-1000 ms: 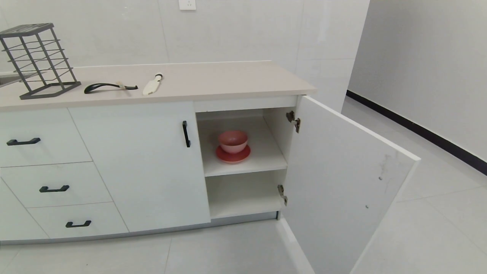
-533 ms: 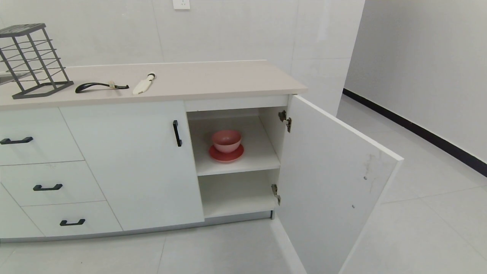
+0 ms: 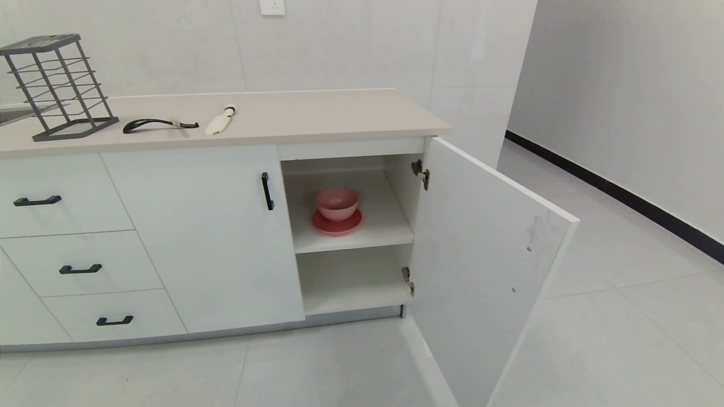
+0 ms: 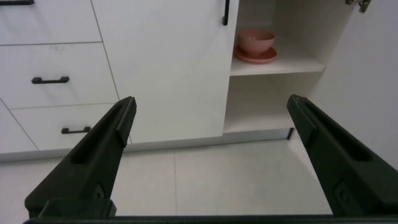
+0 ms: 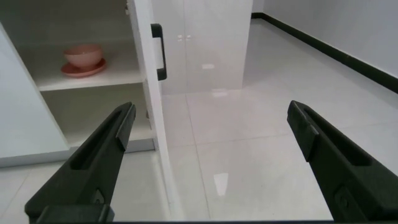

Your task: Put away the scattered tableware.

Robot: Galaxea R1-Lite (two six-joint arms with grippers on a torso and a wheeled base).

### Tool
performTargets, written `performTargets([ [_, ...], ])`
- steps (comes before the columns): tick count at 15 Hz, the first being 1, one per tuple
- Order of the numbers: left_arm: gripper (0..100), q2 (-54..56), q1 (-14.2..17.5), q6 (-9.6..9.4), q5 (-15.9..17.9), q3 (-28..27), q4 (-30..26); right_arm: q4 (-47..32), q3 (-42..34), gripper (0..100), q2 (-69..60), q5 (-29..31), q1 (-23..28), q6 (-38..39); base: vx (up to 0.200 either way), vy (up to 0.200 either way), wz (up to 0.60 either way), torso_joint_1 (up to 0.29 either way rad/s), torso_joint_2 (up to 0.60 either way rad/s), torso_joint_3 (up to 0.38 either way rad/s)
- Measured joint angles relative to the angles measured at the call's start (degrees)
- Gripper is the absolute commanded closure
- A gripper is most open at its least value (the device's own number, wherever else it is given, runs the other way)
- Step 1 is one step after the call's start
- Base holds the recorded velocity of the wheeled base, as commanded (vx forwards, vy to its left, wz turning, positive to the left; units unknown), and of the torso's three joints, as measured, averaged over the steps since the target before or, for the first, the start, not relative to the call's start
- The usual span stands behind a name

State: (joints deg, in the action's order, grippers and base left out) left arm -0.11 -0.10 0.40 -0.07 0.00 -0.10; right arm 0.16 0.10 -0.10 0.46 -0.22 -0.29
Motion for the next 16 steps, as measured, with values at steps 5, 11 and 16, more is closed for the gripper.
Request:
performTargets([
  [5, 0, 0.0, 0.0, 0.00, 0.0, 0.0, 0.0, 0.3, 0.0, 0, 0.1, -2.9, -0.3, -3.0, 0.000, 0.000, 0.00, 0.000, 0.00, 0.000],
  [11, 0, 0.0, 0.0, -0.07, 0.1, 0.0, -0.1, 0.5, 11.1, 0, 2.2, -5.7, -0.4, 0.1, 0.000, -0.033, 0.00, 0.000, 0.00, 0.000],
  [16, 0, 0.0, 0.0, -0.07, 0.1, 0.0, 0.0, -1.4, 21.7, 0, 14.5, -11.2, -1.7, 0.6, 0.000, -0.080, 0.00, 0.001, 0.00, 0.002],
])
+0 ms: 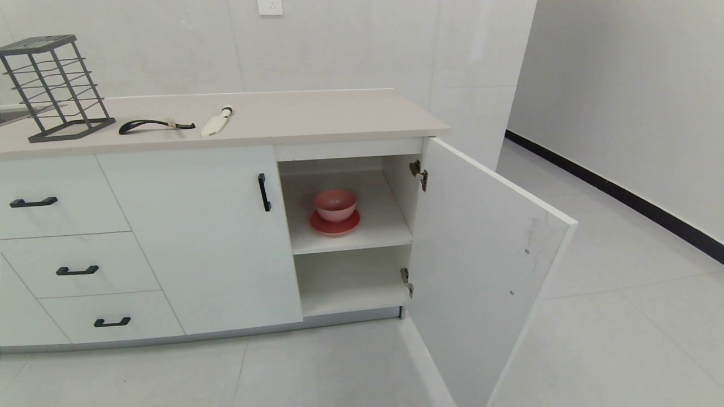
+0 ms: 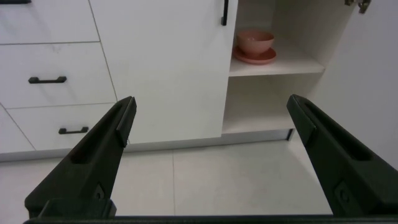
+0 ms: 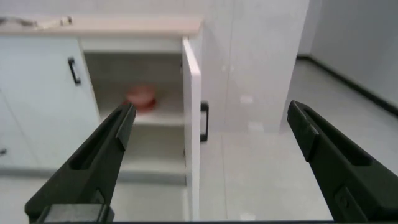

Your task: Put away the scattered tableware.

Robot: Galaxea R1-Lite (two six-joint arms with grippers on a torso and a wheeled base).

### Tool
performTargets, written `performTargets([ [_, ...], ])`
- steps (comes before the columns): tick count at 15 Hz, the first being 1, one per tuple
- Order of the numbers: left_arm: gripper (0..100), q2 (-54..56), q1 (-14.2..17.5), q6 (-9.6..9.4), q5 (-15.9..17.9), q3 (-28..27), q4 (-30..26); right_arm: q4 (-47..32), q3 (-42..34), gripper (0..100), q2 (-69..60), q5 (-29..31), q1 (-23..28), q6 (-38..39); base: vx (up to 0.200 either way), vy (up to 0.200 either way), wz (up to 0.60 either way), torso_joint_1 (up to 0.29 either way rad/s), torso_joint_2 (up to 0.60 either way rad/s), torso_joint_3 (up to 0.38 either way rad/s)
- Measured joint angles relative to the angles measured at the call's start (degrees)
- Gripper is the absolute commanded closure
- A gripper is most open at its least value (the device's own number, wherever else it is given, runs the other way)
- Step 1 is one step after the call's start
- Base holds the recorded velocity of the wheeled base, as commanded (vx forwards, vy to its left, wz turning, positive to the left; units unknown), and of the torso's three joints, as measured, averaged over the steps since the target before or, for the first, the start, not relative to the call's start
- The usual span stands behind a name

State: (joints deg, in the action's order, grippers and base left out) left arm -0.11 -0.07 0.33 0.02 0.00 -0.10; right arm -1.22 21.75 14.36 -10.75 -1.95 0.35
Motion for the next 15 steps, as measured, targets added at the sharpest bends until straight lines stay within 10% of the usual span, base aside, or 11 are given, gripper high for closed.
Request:
performTargets([
  [15, 0, 0.0, 0.0, 0.00, 0.0, 0.0, 0.0, 27.5, -1.7, 0, 49.2, -7.0, -2.0, -9.2, -0.027, -0.067, 0.00, 0.002, 0.00, 0.001],
])
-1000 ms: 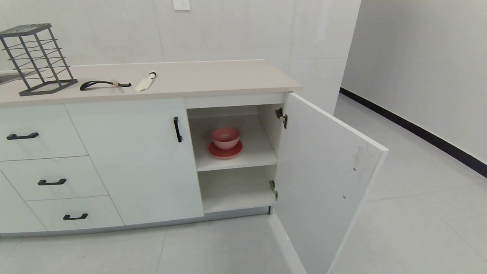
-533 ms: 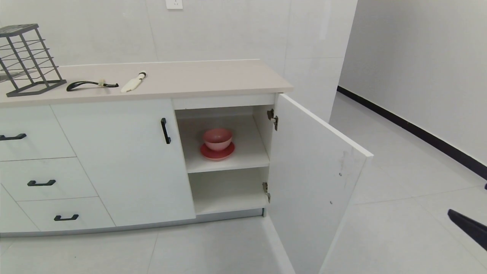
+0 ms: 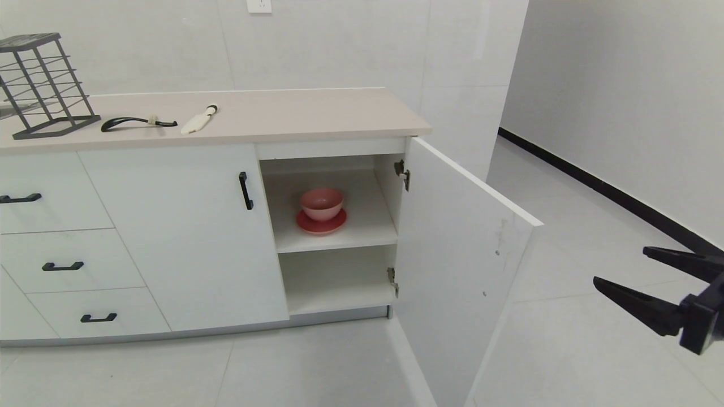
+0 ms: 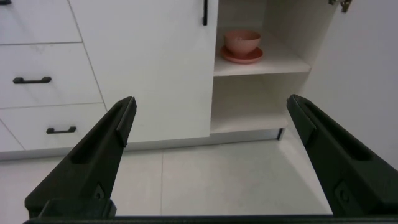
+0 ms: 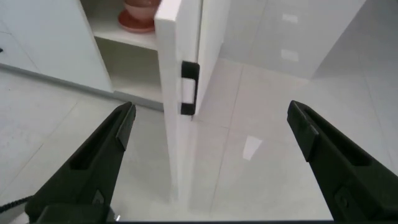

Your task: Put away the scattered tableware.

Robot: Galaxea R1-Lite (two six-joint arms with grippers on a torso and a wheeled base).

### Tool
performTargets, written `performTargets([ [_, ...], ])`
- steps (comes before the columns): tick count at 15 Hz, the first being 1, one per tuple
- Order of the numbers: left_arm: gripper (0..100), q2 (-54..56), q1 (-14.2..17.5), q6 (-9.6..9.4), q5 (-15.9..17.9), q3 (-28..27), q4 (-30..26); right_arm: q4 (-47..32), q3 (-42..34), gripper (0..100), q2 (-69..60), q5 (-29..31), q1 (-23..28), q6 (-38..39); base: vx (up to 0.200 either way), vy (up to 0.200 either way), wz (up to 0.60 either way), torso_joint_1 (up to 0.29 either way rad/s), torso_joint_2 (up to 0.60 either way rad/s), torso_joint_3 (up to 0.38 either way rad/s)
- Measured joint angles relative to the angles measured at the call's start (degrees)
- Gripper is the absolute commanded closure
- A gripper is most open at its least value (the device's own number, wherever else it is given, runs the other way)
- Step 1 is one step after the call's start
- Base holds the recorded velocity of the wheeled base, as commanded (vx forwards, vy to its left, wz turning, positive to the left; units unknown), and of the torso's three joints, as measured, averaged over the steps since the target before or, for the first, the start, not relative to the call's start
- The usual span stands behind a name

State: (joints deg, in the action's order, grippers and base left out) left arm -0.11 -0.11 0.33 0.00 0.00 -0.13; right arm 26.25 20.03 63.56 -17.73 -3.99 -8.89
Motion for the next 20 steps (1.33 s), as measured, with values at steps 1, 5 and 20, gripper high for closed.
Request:
performTargets([
  [1, 0, 0.0, 0.0, 0.00, 0.0, 0.0, 0.0, 3.1, 0.0, 0, 2.7, 0.0, 0.2, 0.0, 0.000, 0.000, 0.00, 0.000, 0.00, 0.000],
  [5, 0, 0.0, 0.0, 0.07, 0.0, 0.0, 0.0, 11.5, 0.2, 0, 13.0, 0.1, 2.3, 0.1, 0.000, 0.000, 0.00, 0.000, 0.00, 0.000],
  [20, 0, 0.0, 0.0, 0.07, 0.0, 0.0, 0.0, 28.9, 3.6, 0, 30.9, -0.3, -5.9, 0.4, 0.000, 0.000, 0.00, 0.000, 0.00, 0.000],
])
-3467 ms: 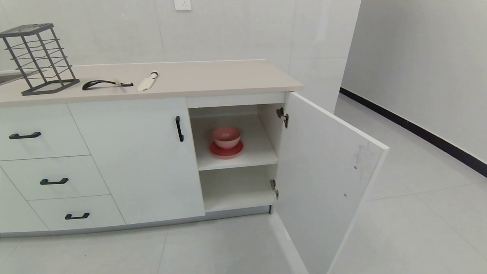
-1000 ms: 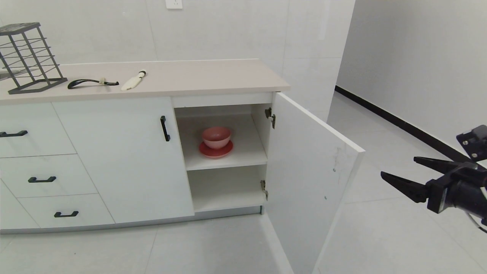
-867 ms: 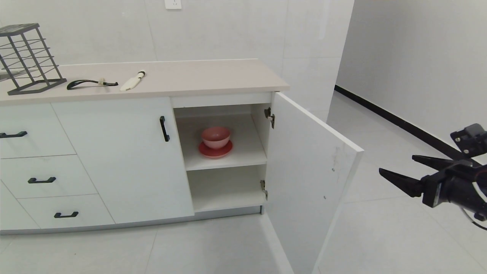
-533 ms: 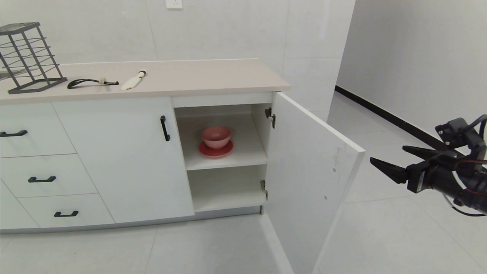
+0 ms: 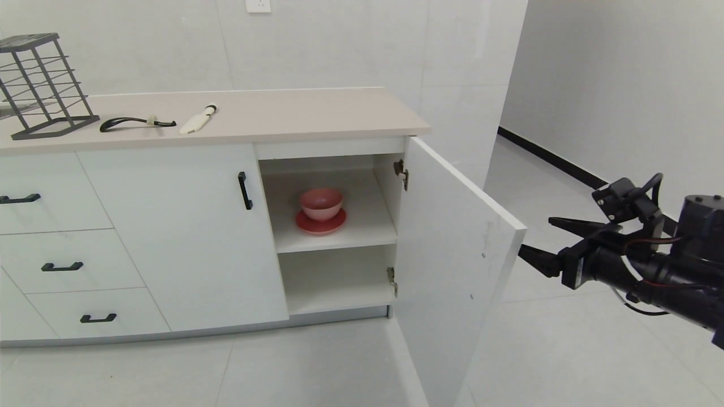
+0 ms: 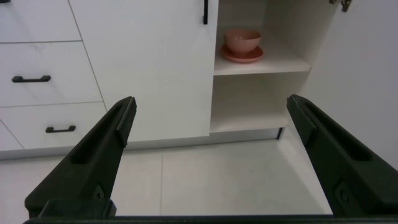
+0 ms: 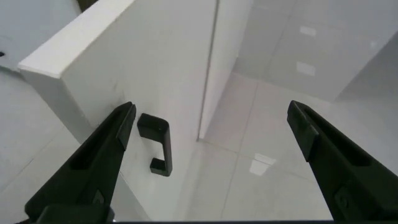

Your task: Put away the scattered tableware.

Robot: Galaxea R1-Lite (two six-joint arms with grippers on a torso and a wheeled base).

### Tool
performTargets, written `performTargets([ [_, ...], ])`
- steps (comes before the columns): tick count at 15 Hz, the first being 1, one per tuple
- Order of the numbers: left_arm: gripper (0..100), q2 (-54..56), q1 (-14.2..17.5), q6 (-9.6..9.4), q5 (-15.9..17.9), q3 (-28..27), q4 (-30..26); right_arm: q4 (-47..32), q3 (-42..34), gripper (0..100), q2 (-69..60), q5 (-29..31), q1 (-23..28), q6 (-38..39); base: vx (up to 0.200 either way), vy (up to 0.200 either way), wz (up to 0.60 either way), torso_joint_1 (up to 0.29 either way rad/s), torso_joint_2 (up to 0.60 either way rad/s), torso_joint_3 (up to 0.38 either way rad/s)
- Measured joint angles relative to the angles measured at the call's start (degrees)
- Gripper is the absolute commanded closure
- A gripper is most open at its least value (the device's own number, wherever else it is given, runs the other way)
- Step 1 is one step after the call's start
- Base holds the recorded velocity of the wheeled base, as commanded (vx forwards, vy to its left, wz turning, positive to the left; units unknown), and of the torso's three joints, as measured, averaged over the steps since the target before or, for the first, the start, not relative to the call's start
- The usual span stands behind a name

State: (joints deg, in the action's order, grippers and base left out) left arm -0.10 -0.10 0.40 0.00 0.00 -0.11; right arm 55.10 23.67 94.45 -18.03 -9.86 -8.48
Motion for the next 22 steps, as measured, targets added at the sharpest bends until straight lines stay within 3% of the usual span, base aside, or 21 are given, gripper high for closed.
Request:
performTargets([
  [3, 0, 0.0, 0.0, 0.02, 0.0, 0.0, 0.0, -0.1, 2.3, 0, 1.9, 0.1, -7.1, 0.1, 0.000, 0.000, 0.00, 0.000, 0.00, 0.000],
  [6, 0, 0.0, 0.0, 0.15, 0.0, 0.0, 0.0, 1.7, 13.5, 0, 11.6, -0.4, -15.5, 0.4, 0.000, 0.000, 0.00, 0.000, 0.00, 0.000],
  [9, 0, 0.0, 0.0, 0.38, -0.1, 0.0, 0.0, 12.9, 27.7, 0, 25.4, -5.1, -25.2, 1.7, 0.000, 0.000, 0.00, 0.000, 0.00, 0.000],
  [11, 0, 0.0, 0.0, 0.38, 0.0, 0.0, 0.0, 20.5, 30.8, 0, 30.2, -6.7, -28.6, 3.0, 0.000, 0.000, 0.00, 0.000, 0.00, 0.000],
  [14, 0, 0.0, 0.0, 0.46, 0.0, 0.0, 0.0, 28.4, 20.1, 0, 26.7, -7.4, -28.7, 5.9, 0.000, 0.000, 0.00, 0.000, 0.00, 0.000],
  [17, 0, 0.0, 0.0, 0.41, 0.0, 0.0, 0.0, 31.2, 4.1, 0, 12.3, -7.7, -25.7, 7.2, 0.000, 0.000, 0.00, 0.000, 0.00, 0.000],
  [22, 0, 0.0, 0.0, 0.49, 0.0, 0.0, 0.0, 26.4, -15.1, 0, -19.5, -7.9, -14.8, 7.7, 0.000, 0.000, 0.00, 0.000, 0.00, 0.000],
])
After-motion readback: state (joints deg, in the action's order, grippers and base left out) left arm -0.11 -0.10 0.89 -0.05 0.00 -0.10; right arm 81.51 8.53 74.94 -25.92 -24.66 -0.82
